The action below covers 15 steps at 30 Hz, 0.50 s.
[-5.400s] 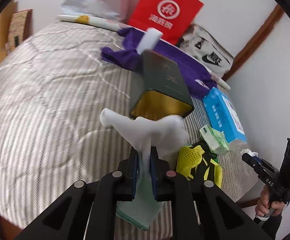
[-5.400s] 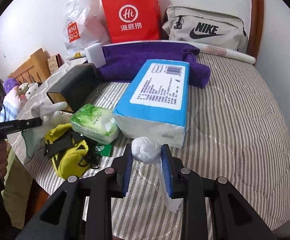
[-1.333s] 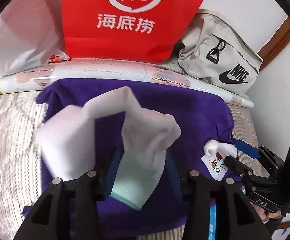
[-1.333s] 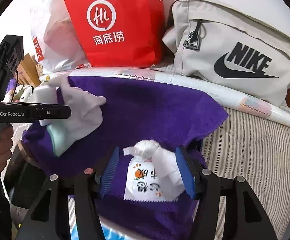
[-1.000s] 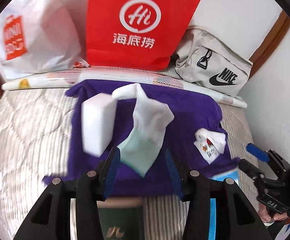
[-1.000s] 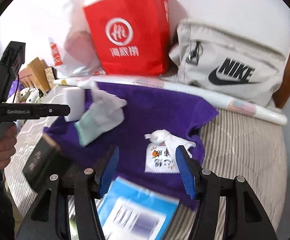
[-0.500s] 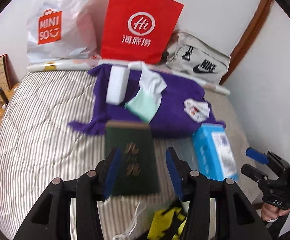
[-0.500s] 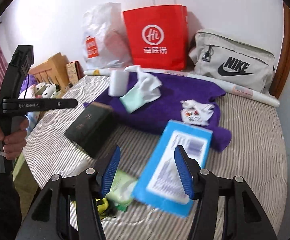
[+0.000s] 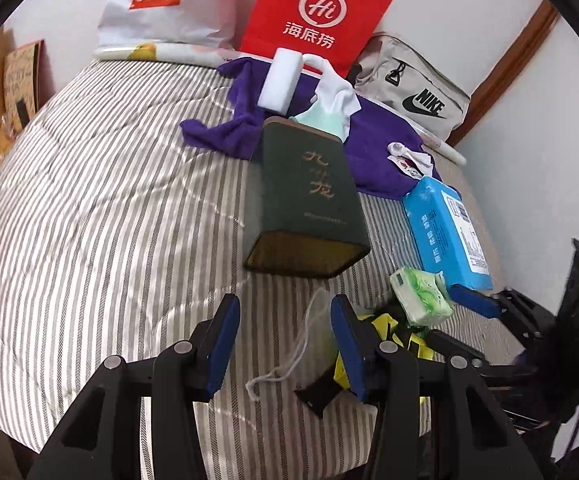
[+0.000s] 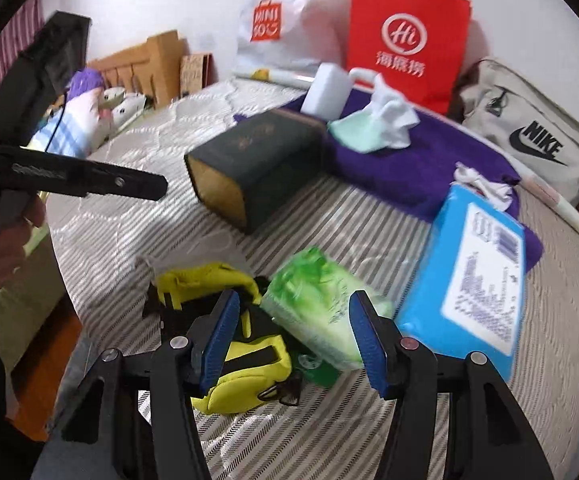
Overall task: Organize soft objects
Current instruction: 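Reach the left tool toward the yellow mesh bag while the right tool grasps the green tissue packet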
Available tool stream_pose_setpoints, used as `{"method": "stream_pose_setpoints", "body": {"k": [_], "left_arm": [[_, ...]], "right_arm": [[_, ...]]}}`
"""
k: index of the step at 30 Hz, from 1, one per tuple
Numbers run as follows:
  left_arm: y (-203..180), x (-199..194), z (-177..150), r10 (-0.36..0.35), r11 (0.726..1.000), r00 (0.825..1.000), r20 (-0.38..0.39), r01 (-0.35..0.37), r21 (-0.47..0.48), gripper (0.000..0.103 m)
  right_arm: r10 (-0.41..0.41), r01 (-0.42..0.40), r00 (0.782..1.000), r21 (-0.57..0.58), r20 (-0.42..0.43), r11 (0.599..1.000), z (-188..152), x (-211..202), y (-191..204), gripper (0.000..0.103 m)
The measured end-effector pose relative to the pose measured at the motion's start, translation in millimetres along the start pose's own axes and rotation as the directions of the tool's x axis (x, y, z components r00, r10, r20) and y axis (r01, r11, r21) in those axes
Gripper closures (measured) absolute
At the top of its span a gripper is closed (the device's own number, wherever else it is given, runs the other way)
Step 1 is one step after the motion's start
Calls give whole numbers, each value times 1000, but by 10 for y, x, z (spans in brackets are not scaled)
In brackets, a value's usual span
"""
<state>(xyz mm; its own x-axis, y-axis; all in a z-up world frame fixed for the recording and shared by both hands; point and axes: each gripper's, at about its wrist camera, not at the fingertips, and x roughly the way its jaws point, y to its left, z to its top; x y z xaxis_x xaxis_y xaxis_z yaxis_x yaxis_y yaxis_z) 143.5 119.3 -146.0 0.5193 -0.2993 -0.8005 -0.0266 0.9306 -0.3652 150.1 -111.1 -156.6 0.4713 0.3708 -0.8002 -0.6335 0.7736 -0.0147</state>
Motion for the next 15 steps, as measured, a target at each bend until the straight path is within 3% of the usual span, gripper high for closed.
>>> {"method": "stream_pose_setpoints", "body": {"k": [3, 8, 15], "left_arm": [[31, 65, -20, -19, 1000, 1000, -4, 19, -18, 55], [-20, 194, -25, -37, 999, 999, -26, 37, 9, 55], [0, 268, -31, -54, 998, 998, -40, 55, 12, 55]], "right_arm": [[-13, 13, 1000, 21, -12, 1000, -9, 117, -16, 39], [-49, 49, 997, -2, -58, 999, -65, 293, -37, 38], [-46, 46, 998, -6, -48, 999, -46, 351, -55, 40]]}}
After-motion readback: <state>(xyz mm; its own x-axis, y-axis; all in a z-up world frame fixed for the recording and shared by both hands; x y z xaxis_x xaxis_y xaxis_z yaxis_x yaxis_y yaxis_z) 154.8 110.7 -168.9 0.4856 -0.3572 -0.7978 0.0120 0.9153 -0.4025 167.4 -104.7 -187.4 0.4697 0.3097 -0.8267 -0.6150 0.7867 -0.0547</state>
